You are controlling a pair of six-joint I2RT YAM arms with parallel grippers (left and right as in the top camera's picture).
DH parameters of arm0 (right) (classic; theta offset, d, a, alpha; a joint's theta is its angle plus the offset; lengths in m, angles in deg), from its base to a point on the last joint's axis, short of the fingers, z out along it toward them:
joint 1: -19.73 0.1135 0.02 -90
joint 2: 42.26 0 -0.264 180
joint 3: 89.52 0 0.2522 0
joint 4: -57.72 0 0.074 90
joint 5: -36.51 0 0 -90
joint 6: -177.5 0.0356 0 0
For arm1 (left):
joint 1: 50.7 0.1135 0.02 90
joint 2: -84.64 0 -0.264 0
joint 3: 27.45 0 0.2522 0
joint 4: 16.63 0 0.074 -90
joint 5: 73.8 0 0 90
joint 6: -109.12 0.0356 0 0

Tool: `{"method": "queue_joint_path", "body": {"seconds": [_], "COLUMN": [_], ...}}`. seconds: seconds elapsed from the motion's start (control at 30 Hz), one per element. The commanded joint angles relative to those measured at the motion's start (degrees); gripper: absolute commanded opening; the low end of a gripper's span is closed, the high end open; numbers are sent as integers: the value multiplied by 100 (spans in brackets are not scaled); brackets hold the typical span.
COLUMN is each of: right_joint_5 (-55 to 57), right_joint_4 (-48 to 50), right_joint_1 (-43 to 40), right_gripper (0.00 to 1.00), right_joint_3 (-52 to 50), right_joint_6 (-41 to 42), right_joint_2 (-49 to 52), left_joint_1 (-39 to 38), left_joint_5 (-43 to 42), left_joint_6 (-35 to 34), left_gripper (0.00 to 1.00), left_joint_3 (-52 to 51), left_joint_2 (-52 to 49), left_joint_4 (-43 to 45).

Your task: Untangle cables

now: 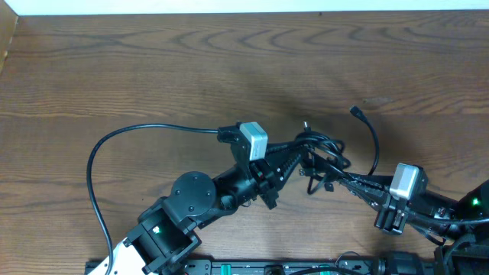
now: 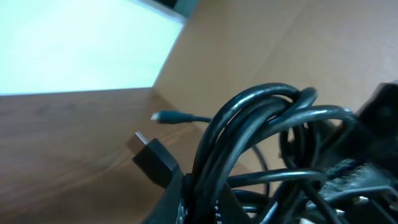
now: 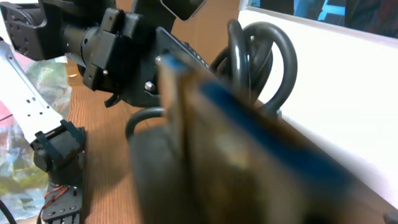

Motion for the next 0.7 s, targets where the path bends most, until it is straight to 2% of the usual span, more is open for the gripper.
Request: {"method": "queue_joint_path", "body": {"seconds": [0.0, 0.13, 0.27, 0.37, 0.53, 0.67], "right_joint_5": [-251, -291, -208, 396, 1899, 3117], "right_joint_4": [144, 444, 678, 688, 496, 55], "right_joint_1": [-4, -4, -4, -4, -4, -4], "right_gripper": [1, 1, 1, 1, 1, 1], "right_joint_3": [74, 74, 74, 74, 74, 74], "right_joint_6": [227, 507, 754, 1246, 2277, 2918], "right_joint_2": [-26, -26, -26, -26, -26, -26], "left_joint_1": [11, 11, 11, 9, 9, 9], "left_joint_5": [1086, 1971, 2149, 2144, 2122, 1971], "left_joint_6": [-496, -1250, -1615, -1790, -2481, -2509], "left_gripper": [7, 8, 7, 8, 7, 8], "left_joint_3": [48, 48, 48, 48, 48, 48], "left_joint_2": [31, 33, 33, 33, 33, 44], "left_joint_4": [-282, -1012, -1390, -1478, -1622, -1574]}}
